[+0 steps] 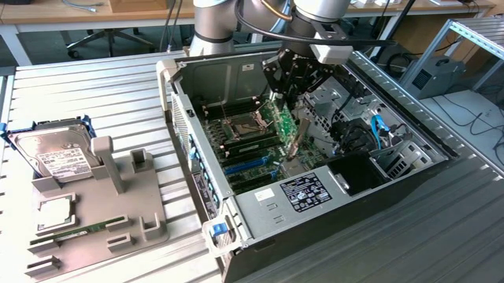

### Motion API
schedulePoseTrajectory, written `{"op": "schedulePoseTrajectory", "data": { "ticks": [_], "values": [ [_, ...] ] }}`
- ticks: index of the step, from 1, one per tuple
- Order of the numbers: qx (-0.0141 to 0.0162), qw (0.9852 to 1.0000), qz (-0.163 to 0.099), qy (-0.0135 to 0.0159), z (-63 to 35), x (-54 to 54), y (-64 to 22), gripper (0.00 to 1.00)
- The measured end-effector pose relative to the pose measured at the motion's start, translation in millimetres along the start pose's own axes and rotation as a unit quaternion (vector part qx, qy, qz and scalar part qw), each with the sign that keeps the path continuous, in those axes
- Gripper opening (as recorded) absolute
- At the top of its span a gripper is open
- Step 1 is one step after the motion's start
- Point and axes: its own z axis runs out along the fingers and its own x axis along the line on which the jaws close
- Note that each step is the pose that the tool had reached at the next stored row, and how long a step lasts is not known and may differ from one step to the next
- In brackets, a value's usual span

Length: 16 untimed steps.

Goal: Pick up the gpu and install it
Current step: 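Insert the gpu into the slot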

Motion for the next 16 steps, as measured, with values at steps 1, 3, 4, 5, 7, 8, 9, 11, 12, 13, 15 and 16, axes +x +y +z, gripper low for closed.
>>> {"op": "schedulePoseTrajectory", "data": {
  "ticks": [1,3,4,5,7,8,9,11,12,13,15,16],
  "values": [
    [-0.0001,1.0,-0.004,0.0001,0.0,0.0,0.0,0.26],
    [-0.0003,0.9999,-0.012,0.0003,0.0,0.0,0.0,0.26],
    [-0.0004,0.9999,-0.016,0.0004,0.1,0.0,0.0,0.26],
    [-0.0006,0.9998,-0.02,0.0005,0.1,0.0,0.0,0.26],
    [-0.0008,0.9996,-0.028,0.0007,0.2,0.0,0.0,0.26],
    [-0.0009,0.9994,-0.034,0.0008,0.2,0.0,0.0,0.26],
    [-0.0011,0.9992,-0.04,0.001,0.2,0.0,0.0,0.26],
    [-0.0013,0.9988,-0.048,0.0011,0.2,0.0,0.0,0.26],
    [-0.0014,0.9986,-0.052,0.0012,0.3,0.0,0.0,0.26],
    [-0.0016,0.9984,-0.056,0.0013,0.3,0.0,0.0,0.26],
    [-0.0019,0.9977,-0.068,0.0016,0.4,0.0,0.0,0.26],
    [-0.002,0.9974,-0.072,0.0017,0.4,0.0,0.0,0.26]
  ]
}}
